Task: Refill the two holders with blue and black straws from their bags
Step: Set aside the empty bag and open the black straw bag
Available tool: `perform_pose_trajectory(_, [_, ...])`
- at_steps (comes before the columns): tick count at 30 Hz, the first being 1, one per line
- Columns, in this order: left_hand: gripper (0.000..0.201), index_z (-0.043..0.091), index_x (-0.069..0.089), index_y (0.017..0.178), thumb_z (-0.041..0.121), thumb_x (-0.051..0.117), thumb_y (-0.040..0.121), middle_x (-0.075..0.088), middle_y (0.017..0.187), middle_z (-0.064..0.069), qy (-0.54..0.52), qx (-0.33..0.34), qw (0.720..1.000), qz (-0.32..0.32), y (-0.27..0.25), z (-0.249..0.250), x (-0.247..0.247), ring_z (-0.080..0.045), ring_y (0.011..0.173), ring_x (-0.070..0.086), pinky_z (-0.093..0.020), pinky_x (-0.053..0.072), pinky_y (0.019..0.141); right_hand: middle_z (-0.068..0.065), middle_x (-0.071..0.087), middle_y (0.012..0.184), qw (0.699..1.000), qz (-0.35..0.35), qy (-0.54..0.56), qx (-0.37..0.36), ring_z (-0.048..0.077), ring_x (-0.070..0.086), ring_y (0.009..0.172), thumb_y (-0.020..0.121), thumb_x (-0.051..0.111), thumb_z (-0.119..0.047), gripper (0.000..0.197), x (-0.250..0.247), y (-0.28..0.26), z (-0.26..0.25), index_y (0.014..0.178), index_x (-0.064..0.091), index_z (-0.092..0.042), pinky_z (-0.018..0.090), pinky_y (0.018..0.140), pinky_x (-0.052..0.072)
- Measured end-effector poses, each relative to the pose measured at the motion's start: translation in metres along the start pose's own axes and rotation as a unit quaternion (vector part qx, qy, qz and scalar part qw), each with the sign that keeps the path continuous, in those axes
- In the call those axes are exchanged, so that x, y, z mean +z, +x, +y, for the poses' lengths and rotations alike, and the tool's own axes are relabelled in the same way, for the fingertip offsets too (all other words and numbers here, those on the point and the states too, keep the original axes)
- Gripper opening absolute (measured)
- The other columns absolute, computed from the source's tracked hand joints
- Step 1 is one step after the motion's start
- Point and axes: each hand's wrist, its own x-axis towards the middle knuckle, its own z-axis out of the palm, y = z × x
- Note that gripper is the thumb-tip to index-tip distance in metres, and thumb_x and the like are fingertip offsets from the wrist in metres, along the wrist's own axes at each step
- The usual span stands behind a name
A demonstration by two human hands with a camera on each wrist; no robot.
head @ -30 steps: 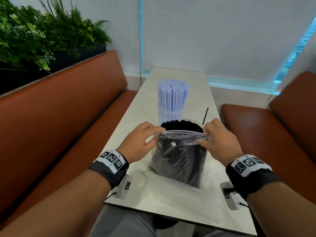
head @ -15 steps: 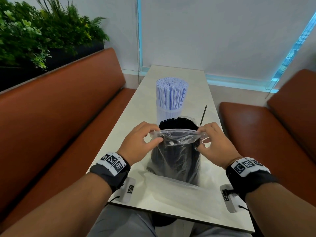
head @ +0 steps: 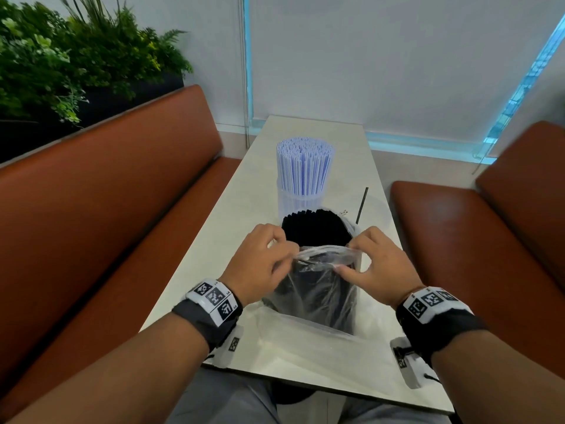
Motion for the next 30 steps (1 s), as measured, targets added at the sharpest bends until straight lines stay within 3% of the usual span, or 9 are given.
perform_pose_trajectory(3, [0.023,0.025,0.067,0.096,0.046,0.07,0.086,0.05,0.106,0.001,-0.023,-0.013,1.0,-0.011,-0.01,0.006,0.004,-0.022,0.099,0.052,-0.035,0.05,0.08,-0.006,0.05,0.092,0.999,0.036,-0.026,-0.029,0.02,0.055,0.069,0.072,0.085,-0.027,0.028,0.004,-0.005,0.0,0.073,0.059,-0.017,0.029,0.058,0.049])
perform_pose_trajectory(7, [0.02,0.014,0.069,0.075,0.031,0.066,0.085,0.056,0.094,-0.009,0.035,0.011,0.999,-0.005,-0.014,0.011,0.013,-0.028,0.089,0.051,-0.044,0.05,0.068,-0.012,0.044,0.093,0.999,0.04,-0.027,-0.011,0.017,0.052,0.069,0.071,0.082,-0.02,0.041,0.012,-0.01,-0.002,0.067,0.041,-0.027,0.026,0.056,0.046])
perform_pose_trajectory(11, [0.033,0.015,0.073,0.083,0.048,0.068,0.084,0.056,0.092,-0.007,0.003,0.012,0.999,-0.047,-0.027,0.016,0.014,-0.021,0.091,0.049,-0.033,0.044,0.076,-0.019,0.041,0.105,0.994,0.041,0.089,0.048,0.007,0.055,0.089,0.073,0.071,-0.043,0.026,0.016,-0.025,-0.004,0.076,0.05,-0.028,0.023,0.073,0.049])
perform_pose_trajectory(14, [0.036,0.016,0.07,0.094,0.05,0.059,0.092,0.054,0.094,0.0,-0.089,-0.05,0.994,-0.033,-0.031,0.022,0.011,-0.015,0.089,0.052,-0.031,0.046,0.076,-0.008,0.044,0.123,0.975,0.068,0.192,0.086,0.004,0.053,0.11,0.079,0.061,-0.046,0.024,0.023,-0.031,-0.013,0.081,0.057,-0.022,0.03,0.09,0.049])
perform_pose_trajectory(18, [0.022,0.032,0.056,0.101,0.051,0.059,0.092,0.049,0.103,0.014,-0.166,-0.164,0.972,0.014,-0.023,0.029,0.012,-0.01,0.086,0.059,-0.023,0.049,0.077,-0.001,0.049,0.141,0.94,0.057,0.314,0.125,0.004,0.044,0.135,0.082,0.052,-0.046,0.025,0.027,-0.031,-0.028,0.085,0.064,-0.024,0.022,0.109,0.034])
perform_pose_trajectory(22, [0.062,0.061,0.037,0.12,0.062,0.076,0.071,0.036,0.122,0.031,-0.211,-0.268,0.94,-0.01,-0.023,0.029,0.017,-0.002,0.104,0.056,-0.003,0.042,0.083,-0.003,0.059,0.137,0.872,0.049,0.445,0.199,0.011,0.051,0.133,0.081,0.049,-0.028,0.022,0.025,-0.027,-0.027,0.083,0.07,-0.022,0.032,0.109,0.038])
perform_pose_trajectory(24, [0.076,0.067,0.032,0.125,0.062,0.081,0.067,0.031,0.129,0.032,-0.233,-0.282,0.931,-0.016,-0.022,0.028,0.02,0.006,0.113,0.05,0.0,0.039,0.088,-0.001,0.07,0.12,0.828,0.073,0.499,0.246,0.022,0.061,0.119,0.091,0.047,-0.022,0.032,0.026,-0.021,-0.028,0.071,0.072,-0.027,0.034,0.1,0.045])
perform_pose_trajectory(26, [0.083,0.071,0.028,0.127,0.061,0.083,0.065,0.025,0.138,0.03,-0.237,-0.28,0.93,-0.02,-0.019,0.028,0.023,0.012,0.123,0.043,-0.004,0.038,0.099,0.003,0.074,0.097,0.81,0.108,0.51,0.268,0.029,0.066,0.102,0.099,0.054,-0.028,0.039,0.026,-0.014,-0.031,0.064,0.071,-0.026,0.028,0.089,0.05])
perform_pose_trajectory(30, [0.104,0.051,0.019,0.151,0.054,0.085,0.07,0.018,0.152,0.03,-0.23,-0.29,0.928,-0.043,-0.007,0.031,0.023,0.0,0.142,0.029,-0.027,0.032,0.117,-0.004,0.076,0.111,0.801,0.142,0.52,0.26,0.01,0.069,0.109,0.09,0.073,-0.022,0.041,0.023,0.002,-0.036,0.051,0.059,-0.023,0.029,0.097,0.048])
